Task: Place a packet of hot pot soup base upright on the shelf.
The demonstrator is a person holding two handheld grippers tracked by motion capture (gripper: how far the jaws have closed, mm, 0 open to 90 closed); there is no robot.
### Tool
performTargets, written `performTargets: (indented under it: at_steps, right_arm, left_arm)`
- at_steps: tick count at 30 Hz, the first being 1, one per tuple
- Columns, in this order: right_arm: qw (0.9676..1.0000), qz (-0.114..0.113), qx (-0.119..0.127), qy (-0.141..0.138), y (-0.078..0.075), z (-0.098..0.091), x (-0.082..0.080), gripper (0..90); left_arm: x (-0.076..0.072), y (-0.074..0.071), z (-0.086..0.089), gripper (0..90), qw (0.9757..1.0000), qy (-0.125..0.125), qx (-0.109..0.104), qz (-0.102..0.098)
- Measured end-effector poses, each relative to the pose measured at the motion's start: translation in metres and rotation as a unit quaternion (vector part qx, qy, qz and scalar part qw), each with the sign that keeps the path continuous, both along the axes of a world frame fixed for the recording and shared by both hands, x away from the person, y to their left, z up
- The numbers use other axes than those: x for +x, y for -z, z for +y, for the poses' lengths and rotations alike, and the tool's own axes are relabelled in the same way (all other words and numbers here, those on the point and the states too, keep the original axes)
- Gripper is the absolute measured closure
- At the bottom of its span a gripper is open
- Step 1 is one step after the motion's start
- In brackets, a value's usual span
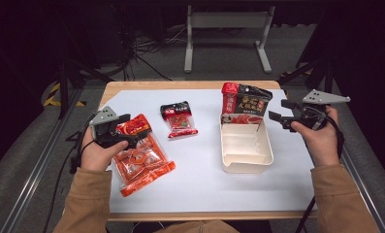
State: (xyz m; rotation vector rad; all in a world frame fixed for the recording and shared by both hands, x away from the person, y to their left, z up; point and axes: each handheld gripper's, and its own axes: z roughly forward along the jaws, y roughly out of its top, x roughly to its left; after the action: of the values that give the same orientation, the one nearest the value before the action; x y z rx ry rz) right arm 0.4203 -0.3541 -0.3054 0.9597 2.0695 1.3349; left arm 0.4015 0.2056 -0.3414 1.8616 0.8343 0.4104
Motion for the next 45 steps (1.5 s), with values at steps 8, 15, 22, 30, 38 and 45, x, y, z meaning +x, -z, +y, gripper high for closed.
performTargets:
  at_steps: [8, 15, 22, 30, 38, 45]
  right_arm:
    - [0.9999, -0.005, -0.012, -0.011, 0.005, 0.011, -0.021, 28.8]
    - [0.9992, -0.003, -0.022, -0.034, 0.006, 0.024, -0.030, 28.8]
    - [0.9985, 0.000, -0.027, -0.048, 0.010, 0.031, -0.033, 28.5]
    - [0.9980, 0.001, -0.029, -0.057, 0.011, 0.037, -0.034, 28.3]
    - [0.9960, -0.001, -0.050, -0.074, 0.015, 0.043, -0.036, 34.5]
    - [0.9952, -0.002, -0.055, -0.081, 0.016, 0.045, -0.037, 37.5]
  left_arm:
    - [0.002, 0.001, 0.014, 11.4, 0.9998, -0.011, 0.010, -0.009]
    - [0.006, 0.007, 0.027, 12.5, 0.9994, -0.028, 0.018, -0.007]
    - [0.013, 0.023, 0.047, 13.4, 0.9970, -0.076, 0.014, 0.008]
    - [0.022, 0.047, 0.069, 14.5, 0.9909, -0.131, -0.022, 0.019]
    - [0.030, 0.068, 0.082, 18.9, 0.9836, -0.172, 0.001, 0.054]
    - [0.037, 0.083, 0.090, 19.0, 0.9768, -0.200, 0.015, 0.077]
